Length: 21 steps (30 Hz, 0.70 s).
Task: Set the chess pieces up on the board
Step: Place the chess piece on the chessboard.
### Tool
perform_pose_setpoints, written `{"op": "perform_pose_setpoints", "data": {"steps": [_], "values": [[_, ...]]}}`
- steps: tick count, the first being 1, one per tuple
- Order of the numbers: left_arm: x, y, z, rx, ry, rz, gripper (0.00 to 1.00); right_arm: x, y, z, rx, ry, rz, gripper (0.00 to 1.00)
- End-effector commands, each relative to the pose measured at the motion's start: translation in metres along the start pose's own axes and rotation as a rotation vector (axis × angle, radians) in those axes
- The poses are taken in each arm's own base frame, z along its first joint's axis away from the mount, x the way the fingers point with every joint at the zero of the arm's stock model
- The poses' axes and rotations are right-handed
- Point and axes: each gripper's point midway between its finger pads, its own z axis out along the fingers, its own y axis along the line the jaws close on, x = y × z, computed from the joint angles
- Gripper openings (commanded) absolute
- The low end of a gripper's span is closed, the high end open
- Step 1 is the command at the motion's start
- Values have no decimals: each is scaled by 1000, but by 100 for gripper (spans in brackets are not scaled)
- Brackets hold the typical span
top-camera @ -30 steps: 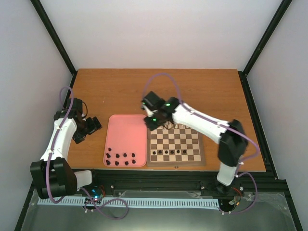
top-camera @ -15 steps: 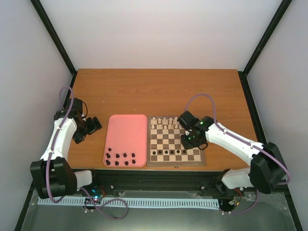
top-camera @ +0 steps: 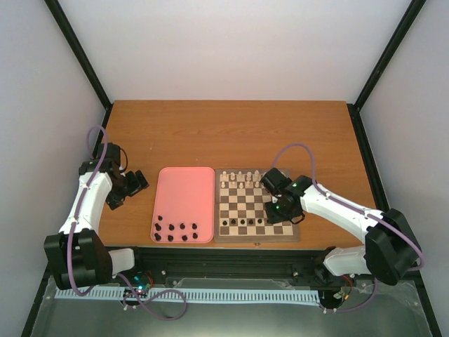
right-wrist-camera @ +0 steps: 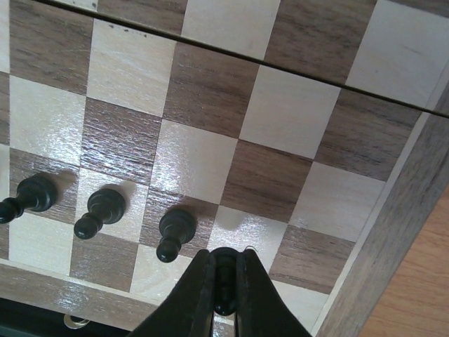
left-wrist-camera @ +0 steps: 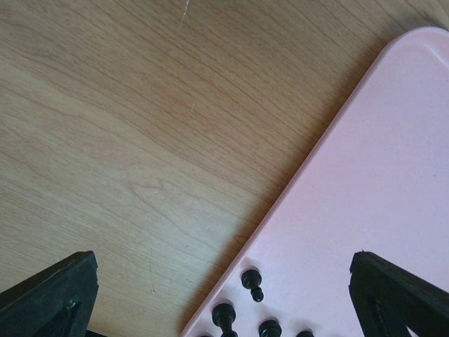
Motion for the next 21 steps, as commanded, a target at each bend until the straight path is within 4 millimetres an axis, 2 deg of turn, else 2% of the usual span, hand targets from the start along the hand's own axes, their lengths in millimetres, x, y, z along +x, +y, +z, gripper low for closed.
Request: {"op": "perform_pose_setpoints", "data": {"steps": [1, 21], "values": [[-7, 0, -5, -1, -28, 2, 100, 0, -1, 7, 3, 14, 21, 3], [-8, 1, -2, -10, -21, 2, 100, 12, -9, 13, 45, 63, 67, 4]]}}
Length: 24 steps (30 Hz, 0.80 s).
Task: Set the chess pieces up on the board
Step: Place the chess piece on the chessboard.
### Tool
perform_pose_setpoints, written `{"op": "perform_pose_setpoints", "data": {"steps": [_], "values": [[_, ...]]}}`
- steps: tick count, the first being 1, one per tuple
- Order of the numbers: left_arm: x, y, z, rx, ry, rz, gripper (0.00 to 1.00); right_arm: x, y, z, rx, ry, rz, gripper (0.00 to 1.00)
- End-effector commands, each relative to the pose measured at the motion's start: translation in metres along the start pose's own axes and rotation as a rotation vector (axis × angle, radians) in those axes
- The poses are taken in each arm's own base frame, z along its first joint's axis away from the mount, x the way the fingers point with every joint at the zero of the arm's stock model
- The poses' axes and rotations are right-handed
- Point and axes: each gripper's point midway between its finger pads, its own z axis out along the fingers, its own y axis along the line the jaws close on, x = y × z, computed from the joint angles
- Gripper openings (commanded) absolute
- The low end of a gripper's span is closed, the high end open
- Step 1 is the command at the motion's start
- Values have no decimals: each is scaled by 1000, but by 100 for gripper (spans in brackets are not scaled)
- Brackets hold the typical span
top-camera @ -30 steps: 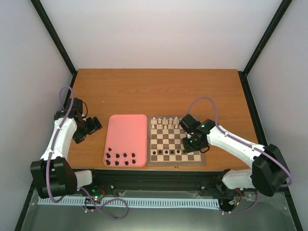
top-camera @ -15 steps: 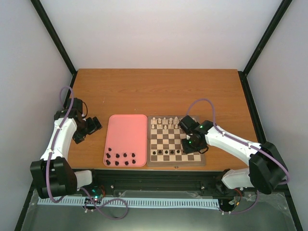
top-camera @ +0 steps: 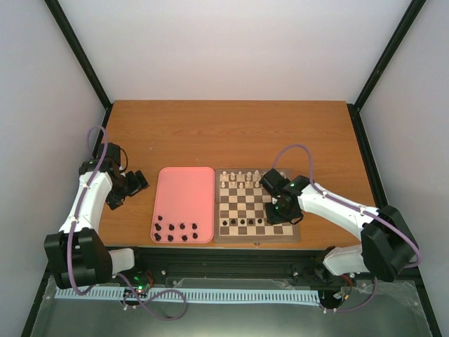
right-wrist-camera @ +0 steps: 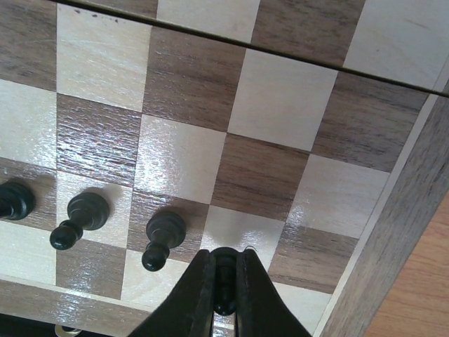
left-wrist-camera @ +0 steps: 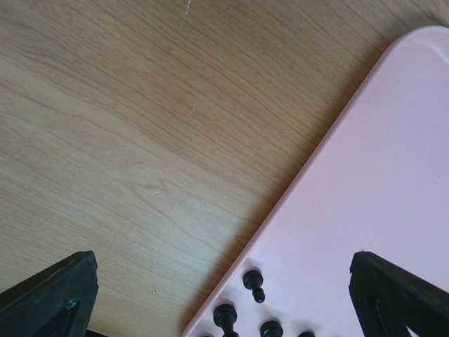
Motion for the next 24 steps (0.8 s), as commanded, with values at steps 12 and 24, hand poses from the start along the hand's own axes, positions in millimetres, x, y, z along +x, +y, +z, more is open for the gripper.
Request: {"op": "perform_pose_setpoints", "data": {"steps": [12, 24], "values": [[-7, 0, -2, 1, -20, 2, 100, 8, -7, 6, 26, 32, 40, 4], [-6, 0, -2, 4, -19, 2, 100, 9, -9, 8, 41, 44, 38, 18]]}}
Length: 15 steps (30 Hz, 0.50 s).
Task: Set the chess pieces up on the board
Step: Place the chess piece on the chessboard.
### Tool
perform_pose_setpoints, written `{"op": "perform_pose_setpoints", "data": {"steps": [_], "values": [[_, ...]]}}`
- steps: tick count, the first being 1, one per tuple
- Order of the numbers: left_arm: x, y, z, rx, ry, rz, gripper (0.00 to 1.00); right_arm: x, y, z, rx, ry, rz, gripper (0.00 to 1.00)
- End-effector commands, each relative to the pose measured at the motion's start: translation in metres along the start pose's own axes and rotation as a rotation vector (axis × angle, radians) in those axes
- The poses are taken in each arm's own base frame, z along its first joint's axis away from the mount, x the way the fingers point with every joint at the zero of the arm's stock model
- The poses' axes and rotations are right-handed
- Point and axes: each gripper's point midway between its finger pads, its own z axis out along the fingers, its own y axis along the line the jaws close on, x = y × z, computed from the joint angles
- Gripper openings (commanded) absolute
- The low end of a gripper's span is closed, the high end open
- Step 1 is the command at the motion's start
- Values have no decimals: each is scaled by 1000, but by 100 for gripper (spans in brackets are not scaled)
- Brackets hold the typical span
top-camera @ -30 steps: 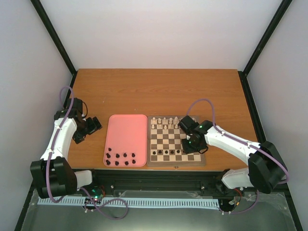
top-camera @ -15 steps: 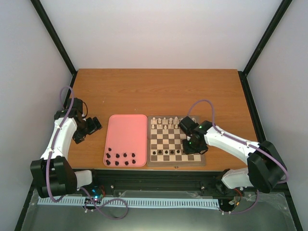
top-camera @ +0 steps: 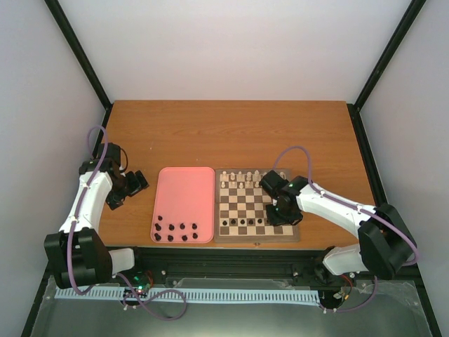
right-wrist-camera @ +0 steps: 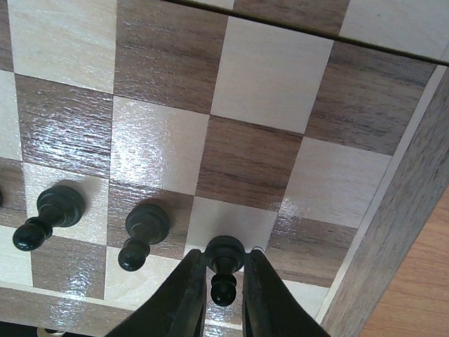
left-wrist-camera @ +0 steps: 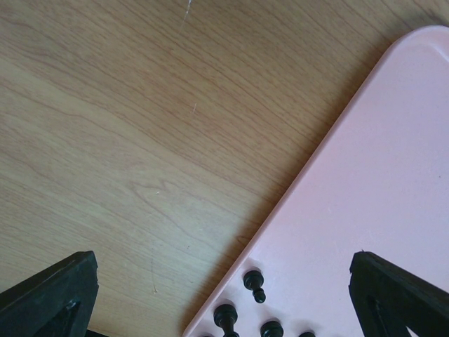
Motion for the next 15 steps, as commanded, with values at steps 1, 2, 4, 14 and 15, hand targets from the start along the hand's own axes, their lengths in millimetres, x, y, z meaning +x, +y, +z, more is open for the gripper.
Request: {"op": "perform_pose_setpoints", "data": {"steps": [1, 2, 4, 14, 15], "values": [[-6, -1, -3, 7, -21, 2, 100, 1, -5, 1, 19, 6, 19, 18], [-6, -1, -3, 8, -21, 3, 100, 1, -5, 1, 19, 7, 19, 19], [-7, -1, -3, 7, -20, 2, 100, 1, -5, 1, 20, 6, 21, 19], [-7, -1, -2, 9, -20, 2, 100, -6, -6, -4, 29, -27, 27, 26], [-7, -2, -3, 10, -23, 2, 100, -6, -5, -3, 27, -24, 24, 27]]}}
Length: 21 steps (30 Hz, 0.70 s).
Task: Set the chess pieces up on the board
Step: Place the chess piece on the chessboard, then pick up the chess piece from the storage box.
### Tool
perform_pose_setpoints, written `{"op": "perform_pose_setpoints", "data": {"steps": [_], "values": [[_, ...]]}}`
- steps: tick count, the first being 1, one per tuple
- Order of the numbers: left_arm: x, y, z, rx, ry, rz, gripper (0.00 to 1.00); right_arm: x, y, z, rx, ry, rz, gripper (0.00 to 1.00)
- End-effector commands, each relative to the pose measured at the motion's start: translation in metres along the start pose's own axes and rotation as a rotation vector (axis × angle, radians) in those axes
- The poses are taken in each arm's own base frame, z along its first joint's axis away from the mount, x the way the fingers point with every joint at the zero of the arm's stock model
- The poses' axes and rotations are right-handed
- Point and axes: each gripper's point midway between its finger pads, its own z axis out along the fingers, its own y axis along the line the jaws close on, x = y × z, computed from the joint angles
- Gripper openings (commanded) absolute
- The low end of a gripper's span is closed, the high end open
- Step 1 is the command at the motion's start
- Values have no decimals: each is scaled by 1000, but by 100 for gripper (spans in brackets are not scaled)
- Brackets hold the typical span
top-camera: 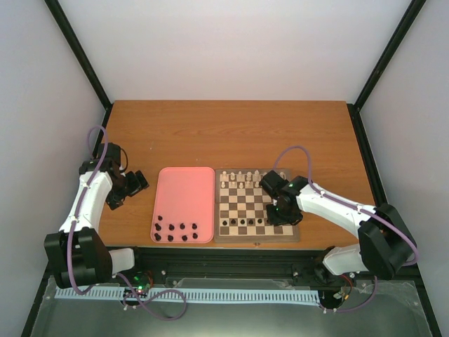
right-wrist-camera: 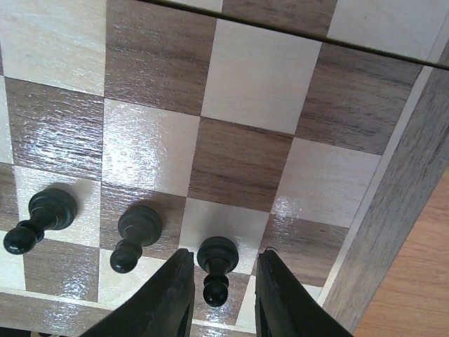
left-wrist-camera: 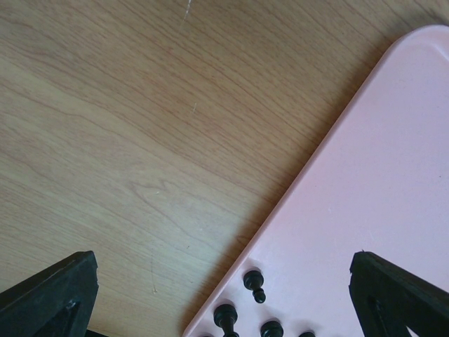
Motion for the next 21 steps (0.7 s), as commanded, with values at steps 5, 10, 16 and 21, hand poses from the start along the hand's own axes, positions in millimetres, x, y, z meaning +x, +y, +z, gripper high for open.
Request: {"op": "perform_pose_setpoints", "data": {"steps": [5, 10, 16, 21], "values": [[-6, -1, -3, 8, -25, 3, 100, -6, -2, -5, 4, -30, 17, 27], [-5, 0, -3, 8, -24, 3, 100, -12, -4, -16, 9, -67, 21, 28], [-8, -2, -4, 14, -28, 2, 100, -30, -5, -40, 25, -150, 41, 30], [-6, -2, -5, 18, -27, 3, 100, -68, 15, -74, -15, -255, -13, 30]]}}
